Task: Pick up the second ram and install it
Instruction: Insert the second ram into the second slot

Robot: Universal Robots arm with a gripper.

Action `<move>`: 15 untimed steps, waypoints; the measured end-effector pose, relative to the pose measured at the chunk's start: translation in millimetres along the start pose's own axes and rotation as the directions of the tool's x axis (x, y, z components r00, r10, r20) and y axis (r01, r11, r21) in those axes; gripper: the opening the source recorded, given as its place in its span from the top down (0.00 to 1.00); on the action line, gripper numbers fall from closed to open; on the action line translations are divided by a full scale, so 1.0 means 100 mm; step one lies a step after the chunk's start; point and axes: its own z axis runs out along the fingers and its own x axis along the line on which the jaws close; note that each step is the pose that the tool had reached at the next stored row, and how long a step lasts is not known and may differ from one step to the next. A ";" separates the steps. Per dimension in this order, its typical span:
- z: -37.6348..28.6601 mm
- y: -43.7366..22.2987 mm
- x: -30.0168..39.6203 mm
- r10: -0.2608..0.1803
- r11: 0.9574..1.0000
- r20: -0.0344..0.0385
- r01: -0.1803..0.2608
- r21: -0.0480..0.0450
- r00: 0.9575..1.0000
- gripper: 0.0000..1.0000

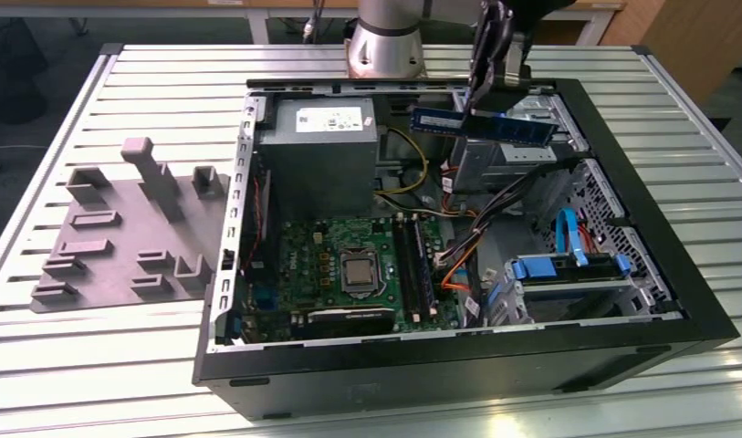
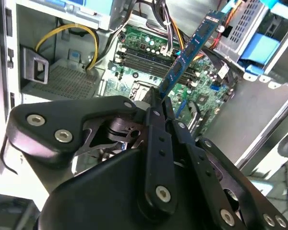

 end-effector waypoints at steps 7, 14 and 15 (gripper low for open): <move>0.002 0.008 0.002 0.063 0.998 0.002 -0.063 -0.001 0.998 0.86; 0.002 0.011 0.003 0.063 0.998 0.002 -0.063 -0.001 0.998 0.86; 0.002 0.011 0.003 0.063 0.998 0.002 -0.063 -0.001 0.998 0.86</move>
